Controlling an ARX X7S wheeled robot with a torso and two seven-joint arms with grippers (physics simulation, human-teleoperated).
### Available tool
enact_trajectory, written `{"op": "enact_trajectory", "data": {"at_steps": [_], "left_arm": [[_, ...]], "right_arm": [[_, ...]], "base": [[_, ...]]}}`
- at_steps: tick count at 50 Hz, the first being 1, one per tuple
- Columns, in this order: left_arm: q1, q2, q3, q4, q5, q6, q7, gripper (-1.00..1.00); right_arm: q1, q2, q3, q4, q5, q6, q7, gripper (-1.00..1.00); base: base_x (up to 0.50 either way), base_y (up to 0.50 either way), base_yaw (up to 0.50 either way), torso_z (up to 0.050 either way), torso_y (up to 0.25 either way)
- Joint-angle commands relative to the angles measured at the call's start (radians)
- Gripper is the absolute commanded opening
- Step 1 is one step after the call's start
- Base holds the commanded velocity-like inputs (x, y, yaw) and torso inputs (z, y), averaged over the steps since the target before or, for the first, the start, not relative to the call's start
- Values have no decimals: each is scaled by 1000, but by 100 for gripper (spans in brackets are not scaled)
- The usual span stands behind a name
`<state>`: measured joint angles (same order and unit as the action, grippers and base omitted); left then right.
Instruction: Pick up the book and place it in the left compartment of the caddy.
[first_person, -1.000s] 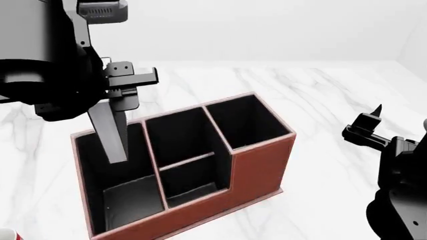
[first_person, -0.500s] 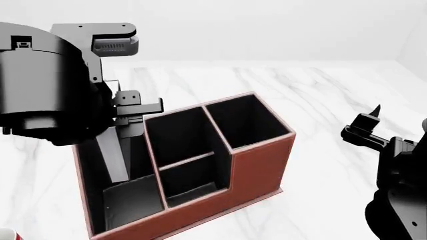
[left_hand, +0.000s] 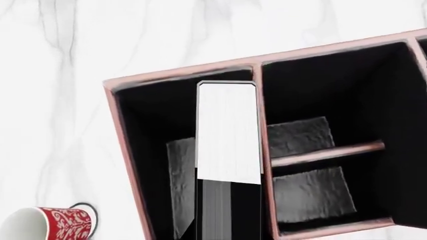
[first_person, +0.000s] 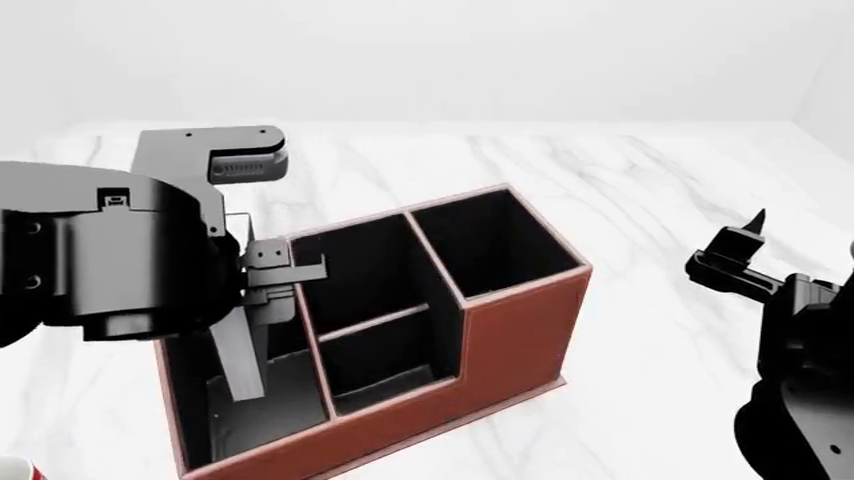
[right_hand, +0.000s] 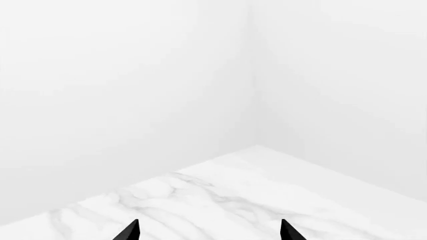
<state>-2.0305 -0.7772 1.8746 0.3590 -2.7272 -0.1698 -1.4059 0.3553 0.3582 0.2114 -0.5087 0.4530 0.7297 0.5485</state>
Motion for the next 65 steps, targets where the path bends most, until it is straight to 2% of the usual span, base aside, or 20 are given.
{"op": "enact_trajectory", "data": {"at_steps": [1, 11, 47, 65], "left_arm": [[30, -5, 26, 10, 66, 35, 16, -100], [76, -8, 50, 23, 124, 60, 34, -100], [136, -1, 79, -34, 172, 51, 84, -100], [217, 1, 100, -59, 220, 86, 134, -100]], "right_arm": [[-3, 1, 0, 3, 3, -5, 1, 100], [-9, 0, 1, 3, 5, -9, 3, 100], [-9, 6, -1, 6, 15, -13, 9, 100], [-21, 4, -5, 13, 16, -28, 9, 100]], "base": [[0, 0, 0, 0, 0], [0, 0, 0, 0, 1], [0, 0, 0, 0, 1], [0, 0, 0, 1, 1]]}}
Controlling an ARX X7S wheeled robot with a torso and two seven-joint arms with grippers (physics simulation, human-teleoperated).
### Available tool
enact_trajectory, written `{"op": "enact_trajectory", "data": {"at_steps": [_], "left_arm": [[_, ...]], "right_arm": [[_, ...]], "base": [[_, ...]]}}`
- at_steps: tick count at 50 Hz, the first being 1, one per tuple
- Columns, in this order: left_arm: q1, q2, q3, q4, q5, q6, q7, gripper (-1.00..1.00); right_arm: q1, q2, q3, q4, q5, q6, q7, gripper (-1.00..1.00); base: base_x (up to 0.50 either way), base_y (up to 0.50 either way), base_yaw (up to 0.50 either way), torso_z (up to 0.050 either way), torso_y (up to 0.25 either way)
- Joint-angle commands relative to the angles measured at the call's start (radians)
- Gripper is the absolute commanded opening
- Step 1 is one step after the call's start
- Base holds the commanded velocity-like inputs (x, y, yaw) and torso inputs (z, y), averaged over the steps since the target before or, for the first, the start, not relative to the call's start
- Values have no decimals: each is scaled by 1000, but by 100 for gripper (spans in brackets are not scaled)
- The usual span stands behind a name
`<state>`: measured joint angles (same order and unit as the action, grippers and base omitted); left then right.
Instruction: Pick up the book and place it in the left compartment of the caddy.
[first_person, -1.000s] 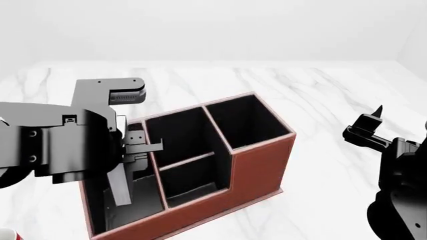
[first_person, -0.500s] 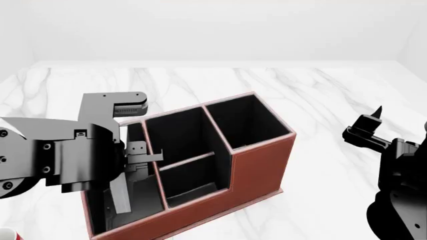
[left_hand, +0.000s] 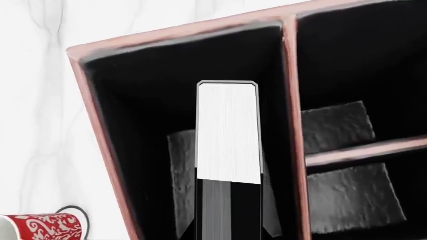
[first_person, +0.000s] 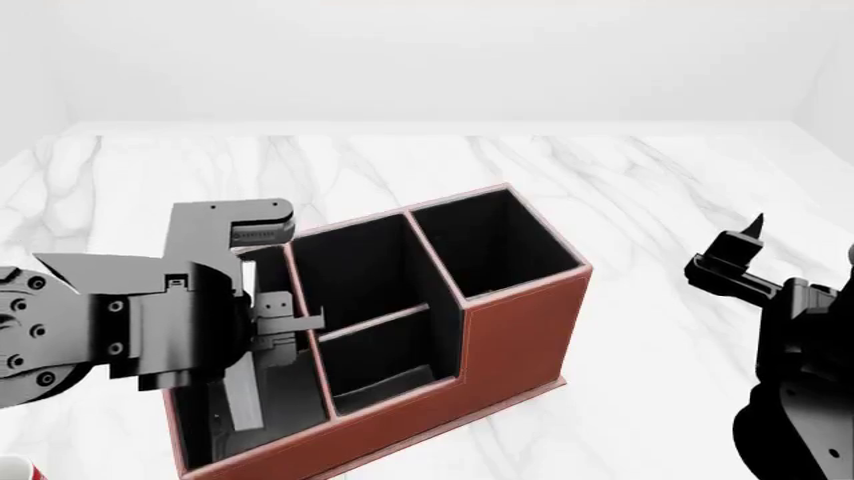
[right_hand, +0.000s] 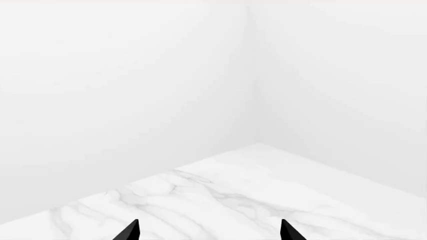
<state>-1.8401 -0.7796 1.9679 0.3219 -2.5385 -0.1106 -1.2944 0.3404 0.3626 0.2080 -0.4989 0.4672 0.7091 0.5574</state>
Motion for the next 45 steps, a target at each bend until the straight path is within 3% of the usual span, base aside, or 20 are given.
{"op": "enact_trajectory", "data": {"at_steps": [1, 45], "left_arm": [[29, 4, 8, -24, 35, 28, 25, -100], [161, 33, 48, -139, 126, 68, 115, -100]], "right_arm": [[-7, 0, 0, 4, 2, -8, 0, 100], [-5, 9, 2, -15, 22, 1, 14, 100]], "base": [[0, 0, 0, 0, 0], [0, 0, 0, 0, 1]]}}
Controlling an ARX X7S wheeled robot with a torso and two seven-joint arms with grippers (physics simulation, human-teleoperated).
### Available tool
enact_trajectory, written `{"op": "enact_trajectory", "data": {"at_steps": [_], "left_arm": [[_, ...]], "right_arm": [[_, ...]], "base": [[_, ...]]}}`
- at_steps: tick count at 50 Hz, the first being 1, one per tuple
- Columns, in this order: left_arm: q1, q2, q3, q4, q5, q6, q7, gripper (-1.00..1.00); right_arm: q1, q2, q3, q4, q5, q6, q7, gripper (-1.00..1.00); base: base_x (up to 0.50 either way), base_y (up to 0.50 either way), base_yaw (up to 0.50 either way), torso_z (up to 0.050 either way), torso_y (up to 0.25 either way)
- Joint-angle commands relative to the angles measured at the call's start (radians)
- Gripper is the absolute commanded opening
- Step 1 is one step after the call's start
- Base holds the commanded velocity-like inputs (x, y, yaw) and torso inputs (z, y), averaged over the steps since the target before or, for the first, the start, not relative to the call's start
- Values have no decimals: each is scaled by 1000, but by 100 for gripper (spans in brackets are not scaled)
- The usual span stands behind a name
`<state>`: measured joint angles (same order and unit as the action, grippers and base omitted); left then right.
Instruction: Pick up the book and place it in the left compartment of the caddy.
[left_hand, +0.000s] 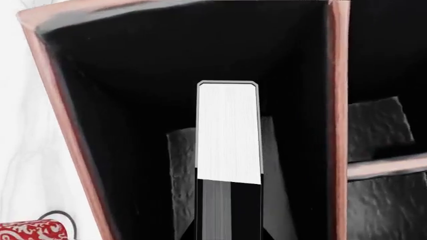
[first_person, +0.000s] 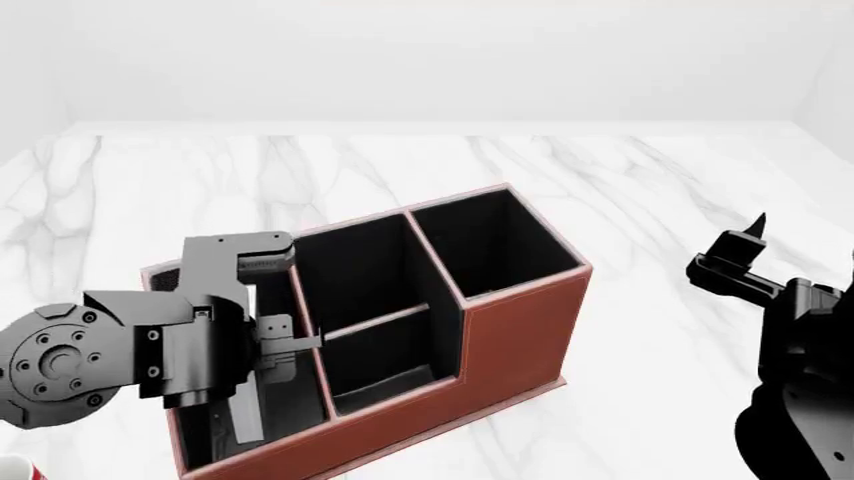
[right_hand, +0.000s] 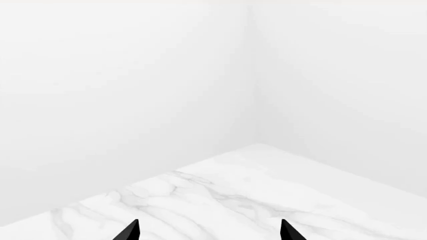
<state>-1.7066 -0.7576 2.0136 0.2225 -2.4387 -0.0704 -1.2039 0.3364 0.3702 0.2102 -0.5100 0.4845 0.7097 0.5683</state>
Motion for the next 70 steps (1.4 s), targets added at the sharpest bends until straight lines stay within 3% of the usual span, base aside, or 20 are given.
{"op": "enact_trajectory", "data": {"at_steps": [1, 27, 28, 51, 57, 70], "left_arm": [[30, 12, 3, -39, 27, 29, 26, -100], [61, -5, -16, -25, 22, 49, 58, -100], [55, 0, -14, -31, 21, 22, 78, 100], [7, -11, -32, -35, -3, -22, 63, 100], [-51, -36, -50, 15, -20, -40, 18, 100], [-333, -114, -165, 131, -191, -127, -173, 100]], "right_arm": [[-1, 2, 0, -4, 5, 0, 3, 100], [2, 6, -5, -2, 9, -2, 8, 100], [3, 6, -5, -1, 10, -2, 8, 100], [5, 9, -10, 1, 13, -5, 14, 100], [9, 12, -10, -3, 17, 1, 16, 100], [12, 14, -17, -7, 19, 2, 19, 100]], "base": [[0, 0, 0, 0, 0], [0, 0, 0, 0, 1], [0, 0, 0, 0, 0], [0, 0, 0, 0, 0], [0, 0, 0, 0, 0], [0, 0, 0, 0, 1]]}}
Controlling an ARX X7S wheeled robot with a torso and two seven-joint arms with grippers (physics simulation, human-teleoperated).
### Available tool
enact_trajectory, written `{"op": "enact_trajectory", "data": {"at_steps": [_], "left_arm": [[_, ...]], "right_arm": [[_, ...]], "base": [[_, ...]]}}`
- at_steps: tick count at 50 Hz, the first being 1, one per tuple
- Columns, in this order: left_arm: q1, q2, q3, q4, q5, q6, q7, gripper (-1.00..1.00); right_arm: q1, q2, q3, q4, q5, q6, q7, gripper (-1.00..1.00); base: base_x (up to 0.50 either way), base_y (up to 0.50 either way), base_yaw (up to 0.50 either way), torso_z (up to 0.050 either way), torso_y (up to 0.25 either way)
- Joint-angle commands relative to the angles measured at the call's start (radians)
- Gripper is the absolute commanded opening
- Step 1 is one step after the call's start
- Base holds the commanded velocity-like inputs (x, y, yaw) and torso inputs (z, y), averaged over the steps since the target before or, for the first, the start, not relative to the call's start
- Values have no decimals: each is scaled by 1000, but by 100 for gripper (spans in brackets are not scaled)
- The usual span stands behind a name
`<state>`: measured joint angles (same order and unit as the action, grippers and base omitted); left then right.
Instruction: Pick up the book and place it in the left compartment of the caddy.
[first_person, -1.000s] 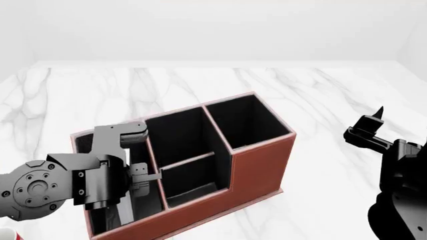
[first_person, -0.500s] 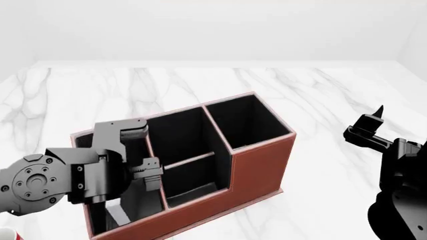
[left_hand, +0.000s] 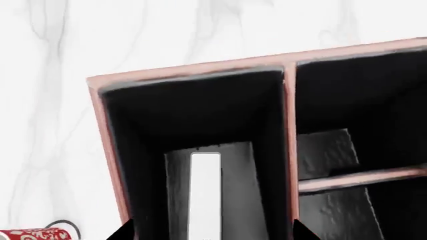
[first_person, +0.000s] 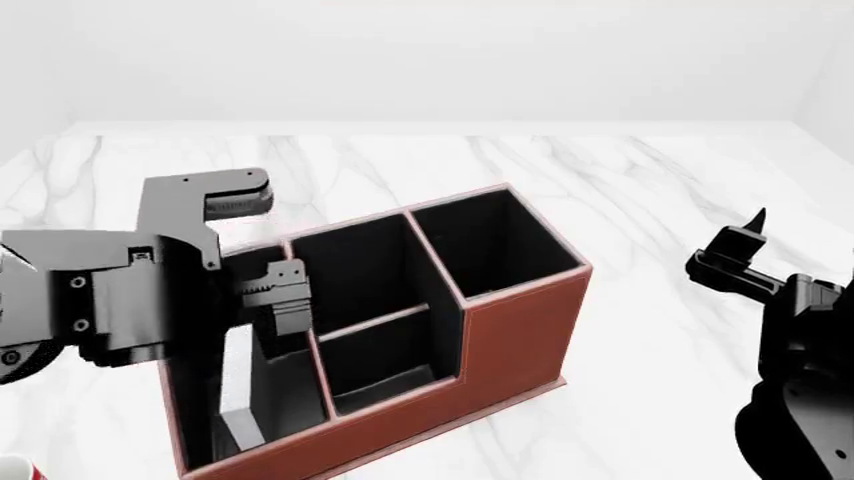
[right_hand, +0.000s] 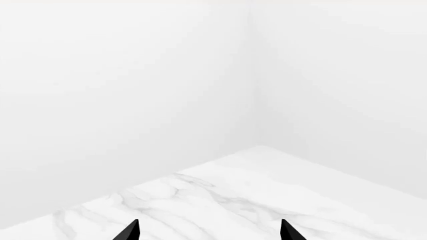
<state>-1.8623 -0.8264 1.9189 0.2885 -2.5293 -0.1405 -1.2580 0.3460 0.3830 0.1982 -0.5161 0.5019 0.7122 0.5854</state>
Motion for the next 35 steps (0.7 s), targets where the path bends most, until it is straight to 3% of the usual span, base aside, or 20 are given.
{"op": "enact_trajectory", "data": {"at_steps": [1, 11, 13, 16, 18, 20, 21, 23, 26, 35], "left_arm": [[-184, -45, -71, 66, -101, -63, -123, 100], [-178, -48, -80, 91, -56, -46, -108, 100], [-169, -52, -98, 115, 19, -12, -65, 100], [-144, -50, -65, 169, 262, 58, -123, 100], [-66, -69, -72, 197, 359, 194, -140, 100], [-65, -68, -72, 198, 361, 196, -141, 100], [-22, -72, -71, 223, 447, 226, -56, 100], [-30, -60, -37, 250, 643, 212, -130, 100], [-13, -59, -30, 260, 712, 235, -183, 100], [0, -47, -19, 230, 809, 235, -161, 100]], "right_arm": [[2, 1, -6, 1, 1, -2, 1, 100], [21, 6, -18, -16, 10, 21, 9, 100], [31, 7, -25, -27, 12, 29, 13, 100], [81, 10, -57, -78, 34, 68, 15, 100], [132, 12, -104, -122, 48, 117, 21, 100], [133, 13, -105, -123, 50, 119, 23, 100], [193, 7, -147, -173, 66, 166, 35, 100], [267, -1, -194, -226, 75, 214, 55, 100], [316, -6, -235, -254, 62, 224, 68, 100], [427, -52, -249, -258, 113, 259, 72, 100]], "base": [[0, 0, 0, 0, 0], [0, 0, 0, 0, 0], [0, 0, 0, 0, 0], [0, 0, 0, 0, 0], [0, 0, 0, 0, 0], [0, 0, 0, 0, 0], [0, 0, 0, 0, 0], [0, 0, 0, 0, 0], [0, 0, 0, 0, 0], [0, 0, 0, 0, 0]]}}
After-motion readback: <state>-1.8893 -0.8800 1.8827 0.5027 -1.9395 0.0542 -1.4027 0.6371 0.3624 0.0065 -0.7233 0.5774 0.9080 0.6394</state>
